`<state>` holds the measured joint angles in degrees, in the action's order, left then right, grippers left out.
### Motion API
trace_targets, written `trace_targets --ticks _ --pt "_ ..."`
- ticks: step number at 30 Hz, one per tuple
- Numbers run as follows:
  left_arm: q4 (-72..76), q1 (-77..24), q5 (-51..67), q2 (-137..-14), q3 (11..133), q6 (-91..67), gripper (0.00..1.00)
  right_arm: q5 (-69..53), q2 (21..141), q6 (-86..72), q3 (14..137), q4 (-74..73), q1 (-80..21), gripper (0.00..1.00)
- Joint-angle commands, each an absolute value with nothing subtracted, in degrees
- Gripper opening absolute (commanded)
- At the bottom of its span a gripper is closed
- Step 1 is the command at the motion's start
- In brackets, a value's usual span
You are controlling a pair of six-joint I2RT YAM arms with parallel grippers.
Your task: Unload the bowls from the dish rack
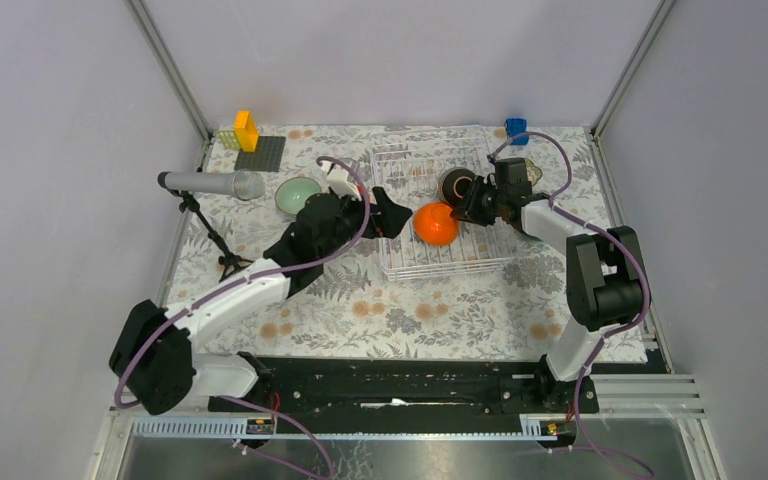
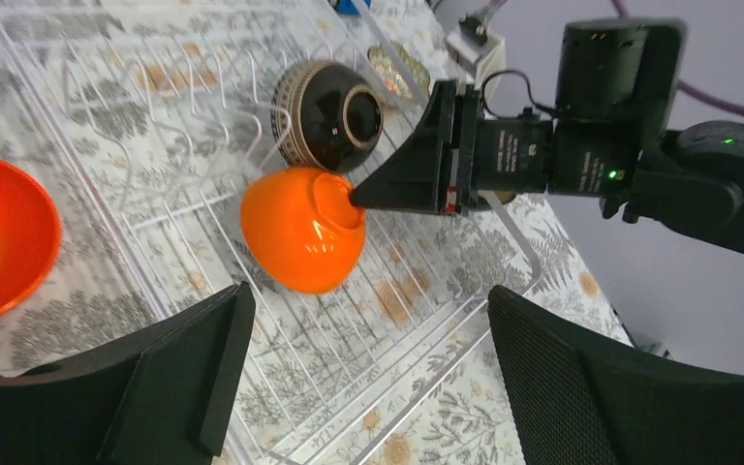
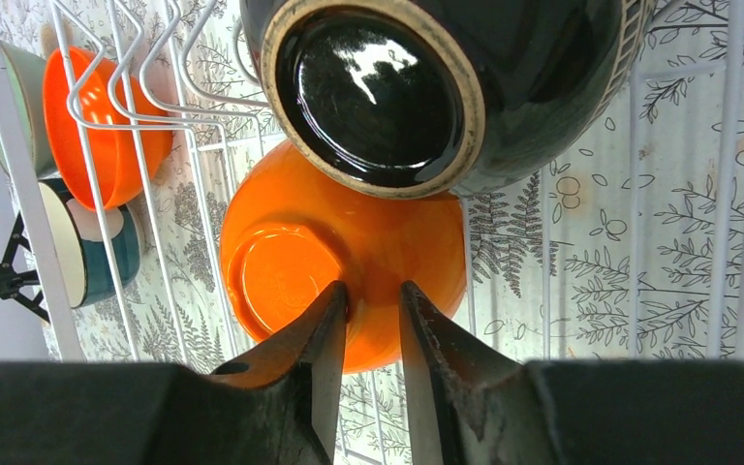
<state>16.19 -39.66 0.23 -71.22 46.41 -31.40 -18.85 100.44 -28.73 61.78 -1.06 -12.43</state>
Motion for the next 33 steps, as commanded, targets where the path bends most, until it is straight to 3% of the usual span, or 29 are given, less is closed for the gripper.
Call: trace_targets --ticks 1,5,23,33 --pt "10.63 -40.63 3.06 -76.37 50.91 -34.93 0.96 -10.69 102.93 -25.11 61.12 -11.13 -12.74 0.3" --pt "8.7 -41.99 3.05 -81.01 54.36 -35.97 0.96 -8.1 102.79 -24.14 61.67 -12.78 -12.74 0.23" --pt "9.24 -44.16 5.15 -101.04 69.58 -41.96 0.99 -9.17 101.67 -22.33 61.52 -12.5 -12.74 0.22" --pt "19.35 -44.13 10.29 -107.8 72.29 -45.07 0.81 -9.52 100.92 -21.97 61.14 -12.0 -12.74 0.22"
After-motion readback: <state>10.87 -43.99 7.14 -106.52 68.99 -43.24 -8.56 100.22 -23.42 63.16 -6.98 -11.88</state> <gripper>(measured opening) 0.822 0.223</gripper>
